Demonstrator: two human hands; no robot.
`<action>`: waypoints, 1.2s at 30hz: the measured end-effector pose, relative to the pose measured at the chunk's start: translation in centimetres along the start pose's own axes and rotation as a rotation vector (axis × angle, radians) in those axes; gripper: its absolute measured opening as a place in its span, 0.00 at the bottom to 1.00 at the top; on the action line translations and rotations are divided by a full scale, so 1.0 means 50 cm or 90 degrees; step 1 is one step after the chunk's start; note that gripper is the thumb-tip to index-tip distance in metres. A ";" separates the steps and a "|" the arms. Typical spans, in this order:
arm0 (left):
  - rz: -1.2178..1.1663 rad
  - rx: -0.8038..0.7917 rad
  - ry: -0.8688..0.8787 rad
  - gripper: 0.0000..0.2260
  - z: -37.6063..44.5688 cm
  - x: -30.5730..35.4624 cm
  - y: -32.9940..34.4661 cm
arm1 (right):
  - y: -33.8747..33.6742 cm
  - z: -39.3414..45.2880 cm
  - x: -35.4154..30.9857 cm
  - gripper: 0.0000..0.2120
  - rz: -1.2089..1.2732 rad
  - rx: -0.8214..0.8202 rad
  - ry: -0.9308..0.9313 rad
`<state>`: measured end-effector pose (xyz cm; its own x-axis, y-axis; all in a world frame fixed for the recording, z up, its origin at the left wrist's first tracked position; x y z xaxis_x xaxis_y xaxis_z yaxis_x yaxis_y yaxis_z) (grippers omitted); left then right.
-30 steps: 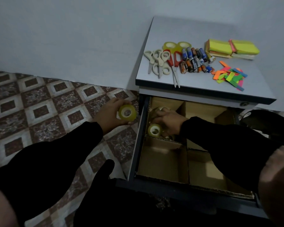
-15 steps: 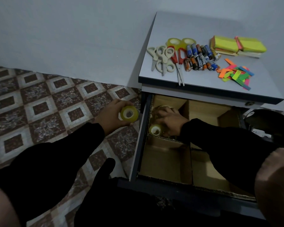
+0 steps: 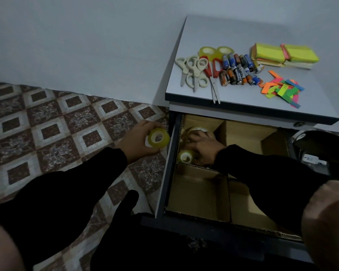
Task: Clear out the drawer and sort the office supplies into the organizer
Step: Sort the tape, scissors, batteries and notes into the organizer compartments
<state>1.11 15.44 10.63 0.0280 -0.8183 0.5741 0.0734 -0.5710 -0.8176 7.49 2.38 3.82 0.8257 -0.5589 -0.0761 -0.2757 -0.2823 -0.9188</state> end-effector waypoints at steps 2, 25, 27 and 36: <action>0.005 -0.003 0.014 0.26 0.001 0.014 0.001 | -0.002 -0.005 -0.003 0.29 0.002 0.000 0.000; 0.300 -0.225 0.134 0.28 0.088 0.194 0.199 | 0.028 -0.284 0.106 0.32 0.181 0.138 0.002; 0.374 -0.238 0.147 0.28 0.093 0.193 0.217 | 0.044 -0.293 0.120 0.32 0.199 0.125 0.017; 0.452 -0.241 0.193 0.24 0.105 0.211 0.264 | 0.119 -0.289 0.157 0.21 0.165 0.016 0.082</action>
<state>7.61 -0.36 6.13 -0.3308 -0.9410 -0.0717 -0.2001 0.1442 -0.9691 5.24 -14.96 3.37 0.6595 -0.7046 -0.2619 -0.4558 -0.0979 -0.8847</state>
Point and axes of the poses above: each hand's wrist, its own z-axis towards the middle knuckle, its own y-axis out of the palm, x = y × z, the point moved 10 cm from there along z, towards the middle knuckle, and after that the axes turned 5 degrees about z, right-handed, at the moved point
